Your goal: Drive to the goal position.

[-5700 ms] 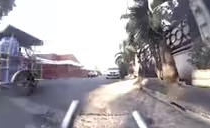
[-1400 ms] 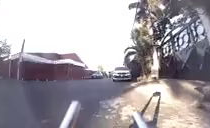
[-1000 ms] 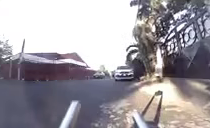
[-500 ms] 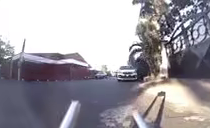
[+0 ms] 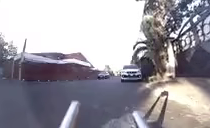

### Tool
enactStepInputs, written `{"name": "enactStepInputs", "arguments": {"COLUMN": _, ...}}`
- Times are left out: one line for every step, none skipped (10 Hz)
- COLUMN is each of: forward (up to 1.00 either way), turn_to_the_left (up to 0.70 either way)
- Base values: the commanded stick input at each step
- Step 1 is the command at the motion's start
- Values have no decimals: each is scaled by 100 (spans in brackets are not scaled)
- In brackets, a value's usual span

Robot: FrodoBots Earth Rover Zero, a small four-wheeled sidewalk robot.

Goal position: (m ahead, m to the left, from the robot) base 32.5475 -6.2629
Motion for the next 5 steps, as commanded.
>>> {"name": "enactStepInputs", "arguments": {"forward": 85, "turn_to_the_left": 0}}
{"name": "enactStepInputs", "arguments": {"forward": 85, "turn_to_the_left": 0}}
{"name": "enactStepInputs", "arguments": {"forward": 85, "turn_to_the_left": 0}}
{"name": "enactStepInputs", "arguments": {"forward": 85, "turn_to_the_left": 0}}
{"name": "enactStepInputs", "arguments": {"forward": 85, "turn_to_the_left": 0}}
